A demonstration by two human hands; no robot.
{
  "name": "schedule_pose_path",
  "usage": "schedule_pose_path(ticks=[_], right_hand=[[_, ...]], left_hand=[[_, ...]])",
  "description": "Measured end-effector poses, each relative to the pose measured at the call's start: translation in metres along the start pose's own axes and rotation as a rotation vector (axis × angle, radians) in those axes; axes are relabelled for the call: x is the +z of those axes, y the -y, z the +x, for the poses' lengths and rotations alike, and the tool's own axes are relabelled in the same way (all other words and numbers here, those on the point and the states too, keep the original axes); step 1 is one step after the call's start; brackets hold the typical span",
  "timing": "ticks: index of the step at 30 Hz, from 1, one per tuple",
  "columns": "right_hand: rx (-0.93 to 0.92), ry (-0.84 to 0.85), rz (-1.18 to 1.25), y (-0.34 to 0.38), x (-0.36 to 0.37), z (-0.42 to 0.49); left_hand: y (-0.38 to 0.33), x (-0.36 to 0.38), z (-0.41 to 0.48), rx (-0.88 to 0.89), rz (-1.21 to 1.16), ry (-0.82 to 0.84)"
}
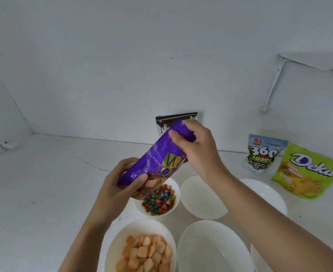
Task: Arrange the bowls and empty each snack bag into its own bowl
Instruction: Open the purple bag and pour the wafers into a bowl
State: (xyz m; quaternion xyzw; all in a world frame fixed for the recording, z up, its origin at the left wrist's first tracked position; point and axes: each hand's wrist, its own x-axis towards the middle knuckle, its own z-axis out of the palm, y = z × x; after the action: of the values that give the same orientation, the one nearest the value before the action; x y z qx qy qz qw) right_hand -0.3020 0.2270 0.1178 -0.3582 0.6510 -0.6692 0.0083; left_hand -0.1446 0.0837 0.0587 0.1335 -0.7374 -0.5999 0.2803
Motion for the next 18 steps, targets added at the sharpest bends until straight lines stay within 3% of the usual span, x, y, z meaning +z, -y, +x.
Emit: schedule_pose_path(ticks=[5,13,18], right_hand=[[0.074,-0.093,0.097,-0.001,-0.030,-0.009],[0.137,-0.144,0.088,0.002,-0.052,-0.015],[0.200,-0.116,0.121,0.003,-0.062,-0.025]], left_hand=[[0.001,0.034,-0.016,0.007,-0.124,-0.203],[0.011,0.071,-0.046,0.084,-0.286,-0.276],[0.002,0.082,-0.062,0.123,-0.116,-0.292]])
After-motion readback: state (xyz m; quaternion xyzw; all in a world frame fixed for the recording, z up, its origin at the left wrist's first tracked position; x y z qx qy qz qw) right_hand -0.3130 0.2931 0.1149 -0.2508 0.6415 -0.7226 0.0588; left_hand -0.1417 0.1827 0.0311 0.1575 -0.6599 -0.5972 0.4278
